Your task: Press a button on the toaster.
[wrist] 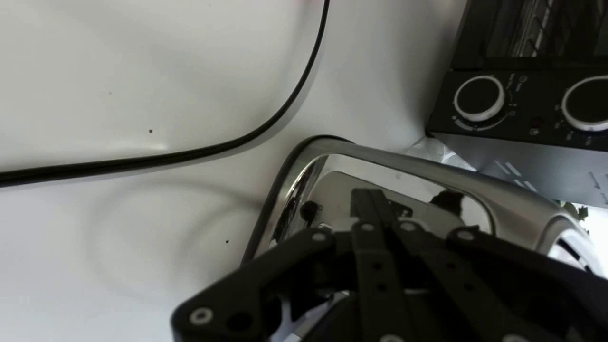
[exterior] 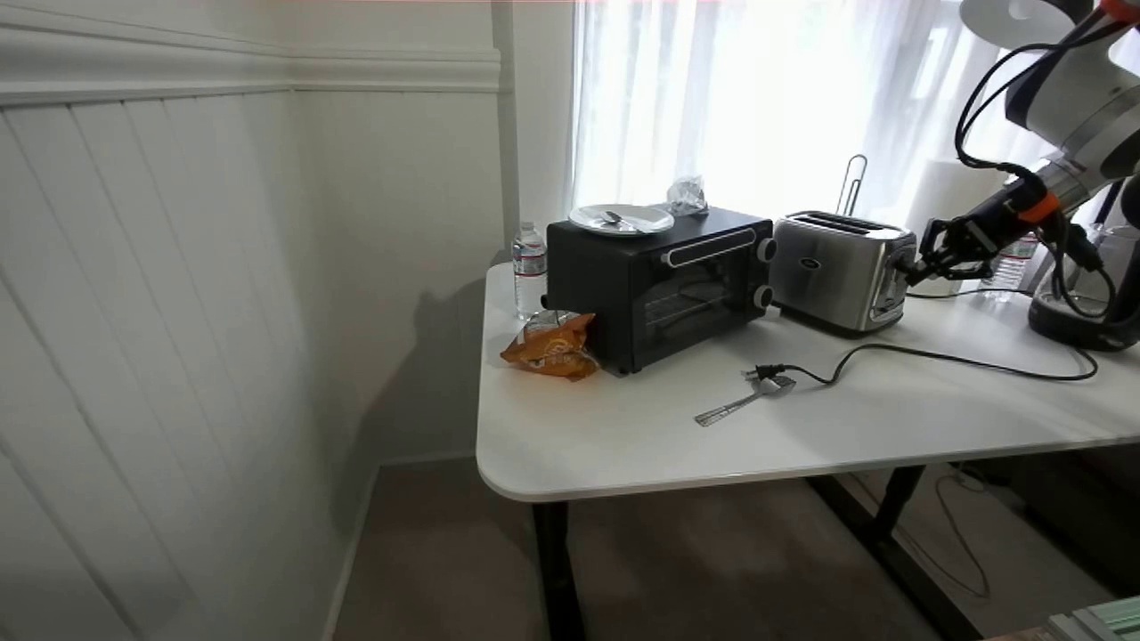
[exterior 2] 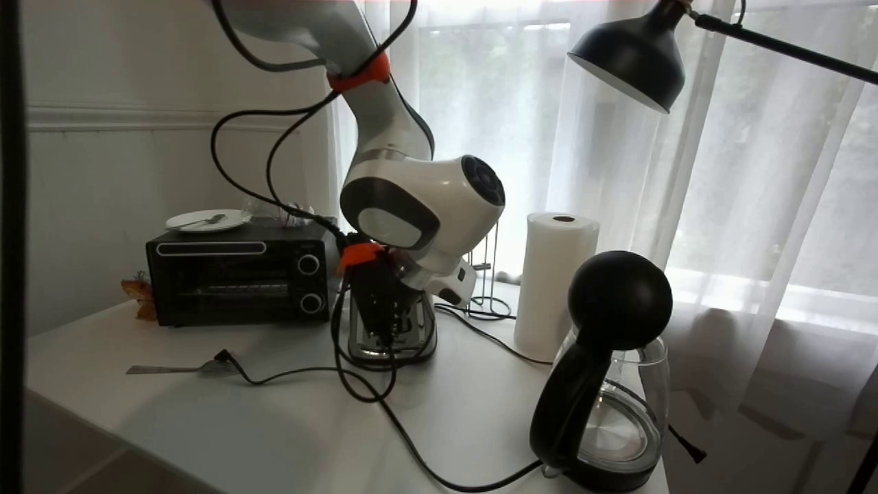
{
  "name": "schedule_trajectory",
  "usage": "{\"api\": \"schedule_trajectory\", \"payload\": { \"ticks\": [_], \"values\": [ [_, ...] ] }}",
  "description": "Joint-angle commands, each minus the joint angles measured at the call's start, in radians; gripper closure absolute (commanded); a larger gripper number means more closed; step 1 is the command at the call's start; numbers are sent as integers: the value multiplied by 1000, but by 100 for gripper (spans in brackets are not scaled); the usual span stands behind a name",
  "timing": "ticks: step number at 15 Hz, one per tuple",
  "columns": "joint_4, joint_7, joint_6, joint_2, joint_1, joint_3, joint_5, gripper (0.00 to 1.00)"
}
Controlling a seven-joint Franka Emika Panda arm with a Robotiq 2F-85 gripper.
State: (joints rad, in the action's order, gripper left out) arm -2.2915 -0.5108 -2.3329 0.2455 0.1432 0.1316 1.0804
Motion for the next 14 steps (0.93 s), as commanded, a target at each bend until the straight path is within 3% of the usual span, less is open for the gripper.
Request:
{"api": "schedule_trajectory", "payload": {
  "ticks": [1, 8, 9, 14],
  "values": [
    [-36, 91, 69, -83, 12, 10, -107, 97],
    [-32, 213, 192, -188, 7, 11, -231, 95],
    [-33, 231, 180, -203, 0, 9, -263, 75],
    [-45, 261, 107, -278, -22, -11, -415, 46]
  ]
}}
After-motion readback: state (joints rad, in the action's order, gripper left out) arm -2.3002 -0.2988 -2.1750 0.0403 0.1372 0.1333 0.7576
